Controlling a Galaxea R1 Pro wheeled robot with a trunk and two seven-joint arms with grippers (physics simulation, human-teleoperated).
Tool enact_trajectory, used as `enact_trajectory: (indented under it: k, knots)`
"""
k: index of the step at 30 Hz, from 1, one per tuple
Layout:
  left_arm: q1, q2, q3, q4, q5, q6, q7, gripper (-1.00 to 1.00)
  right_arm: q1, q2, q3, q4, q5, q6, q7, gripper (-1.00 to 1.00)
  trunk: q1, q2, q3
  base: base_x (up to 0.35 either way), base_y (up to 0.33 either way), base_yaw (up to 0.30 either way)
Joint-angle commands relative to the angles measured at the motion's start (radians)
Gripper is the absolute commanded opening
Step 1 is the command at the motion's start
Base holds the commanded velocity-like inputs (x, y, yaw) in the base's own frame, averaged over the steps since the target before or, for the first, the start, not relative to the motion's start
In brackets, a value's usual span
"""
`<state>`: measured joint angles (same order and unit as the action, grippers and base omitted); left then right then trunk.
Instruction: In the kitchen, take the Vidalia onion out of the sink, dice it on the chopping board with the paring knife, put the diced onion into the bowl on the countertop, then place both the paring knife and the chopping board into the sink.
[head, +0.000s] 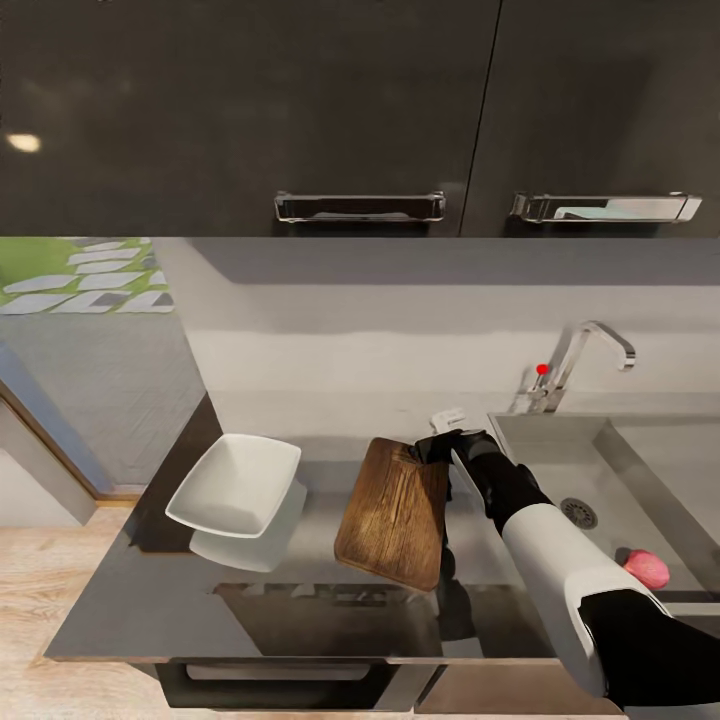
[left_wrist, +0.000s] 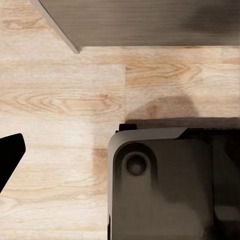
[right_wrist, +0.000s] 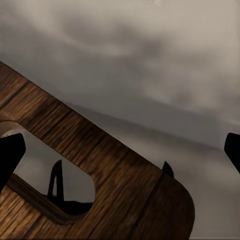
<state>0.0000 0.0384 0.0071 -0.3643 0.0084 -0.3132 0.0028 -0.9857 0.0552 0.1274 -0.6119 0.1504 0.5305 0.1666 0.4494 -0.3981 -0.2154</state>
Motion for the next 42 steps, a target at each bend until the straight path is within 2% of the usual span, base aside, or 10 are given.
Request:
enact_trajectory:
  k: [1,11,42]
  knots:
    - [0.0,0.0,0.001,-0.001,0.001,-0.002,0.0,1.0,-0.001,0.0,0.0,-0.001,0.011,0.005,0.007,1.0,0.001,-0.002,-0.002,0.0,0.0,0.0]
    - [0.0,0.0,0.001,-0.001,0.001,-0.001,0.0,1.0,-0.001,0.0,0.0,0.001,0.011,0.005,0.008,1.0,0.001,-0.002,-0.005,0.0,0.0,0.0]
    - [0.0,0.0,0.001,0.0,0.002,-0.001,0.0,1.0,-0.001,0.0,0.0,0.001,0.011,0.005,0.008,1.0,0.001,-0.002,-0.034,0.0,0.0,0.0]
